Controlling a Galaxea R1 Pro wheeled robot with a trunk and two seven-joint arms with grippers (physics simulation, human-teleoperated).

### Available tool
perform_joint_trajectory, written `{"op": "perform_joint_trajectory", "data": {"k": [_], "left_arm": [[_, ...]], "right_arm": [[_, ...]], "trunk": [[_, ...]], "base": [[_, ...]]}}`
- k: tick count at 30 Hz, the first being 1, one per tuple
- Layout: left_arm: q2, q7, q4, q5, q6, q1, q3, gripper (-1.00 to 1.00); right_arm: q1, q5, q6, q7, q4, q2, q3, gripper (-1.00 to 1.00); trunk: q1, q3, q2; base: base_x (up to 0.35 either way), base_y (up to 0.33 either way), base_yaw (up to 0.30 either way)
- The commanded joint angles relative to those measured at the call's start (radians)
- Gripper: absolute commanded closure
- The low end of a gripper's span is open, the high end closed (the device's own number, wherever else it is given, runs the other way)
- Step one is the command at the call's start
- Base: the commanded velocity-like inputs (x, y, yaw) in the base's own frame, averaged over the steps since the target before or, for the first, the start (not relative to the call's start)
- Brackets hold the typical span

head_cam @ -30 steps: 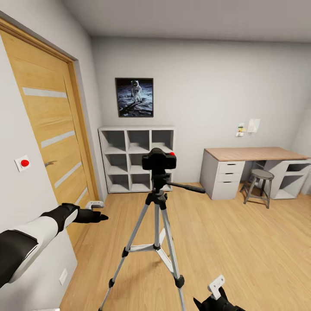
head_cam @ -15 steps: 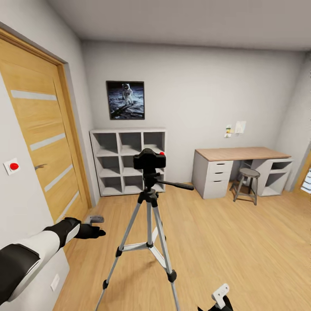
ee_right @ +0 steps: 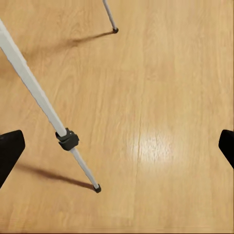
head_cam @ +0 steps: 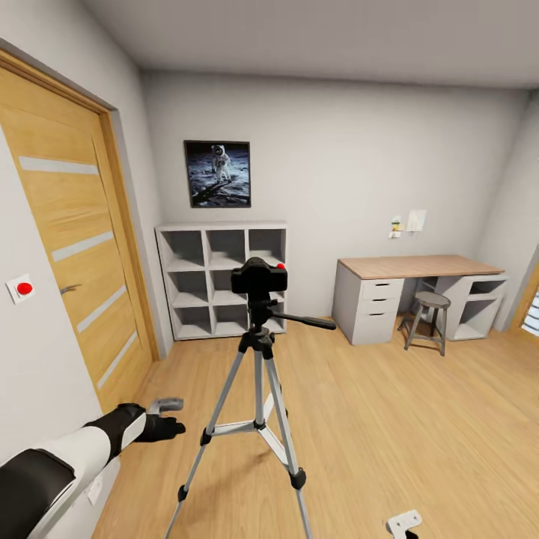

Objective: Attach the digital camera to the camera tripod in the bedroom.

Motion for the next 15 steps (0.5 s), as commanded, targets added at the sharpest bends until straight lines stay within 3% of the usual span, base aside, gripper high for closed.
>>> {"op": "perform_joint_trajectory", "data": {"k": [1, 6, 7, 9, 11, 15], "left_arm": [[0.0, -0.001, -0.001, 0.014, 0.005, 0.007, -0.008, -1.0], [-0.001, 0.001, -0.001, 0.026, 0.005, 0.053, -0.008, -1.0], [-0.001, 0.08, -0.001, 0.033, 0.005, 0.146, -0.007, -1.0], [0.001, 0.133, -0.001, 0.034, 0.005, 0.191, -0.006, -1.0], [0.0, 0.144, -0.001, 0.034, 0.004, 0.233, -0.006, -1.0], [-0.001, 0.147, -0.001, 0.035, 0.004, 0.266, -0.006, -1.0]], "right_arm": [[-0.001, -0.013, -0.003, 0.001, 0.005, -0.001, 0.005, -1.0], [-0.001, -0.019, -0.003, -0.006, 0.039, -0.001, 0.005, -1.0], [-0.001, -0.022, -0.003, -0.009, 0.113, -0.001, 0.005, -1.0], [-0.001, -0.022, -0.003, -0.016, 0.159, 0.0, 0.004, -1.0], [-0.001, -0.023, -0.002, -0.053, 0.194, 0.016, 0.003, -1.0], [-0.001, -0.023, -0.002, -0.119, 0.23, 0.04, 0.002, -1.0]], "trunk": [[0.0, 0.0, -0.001], [0.0, 0.0, -0.001], [0.0, 0.0, -0.001], [0.0, 0.0, -0.001], [0.0, 0.0, -0.001], [0.0, 0.0, -0.001]], "base": [[0.0, 0.0, 0.0], [0.0, 0.0, 0.0], [0.0, 0.0, 0.0], [0.0, 0.0, 0.0], [0.0, 0.0, 0.0], [0.0, 0.0, 0.0]]}}
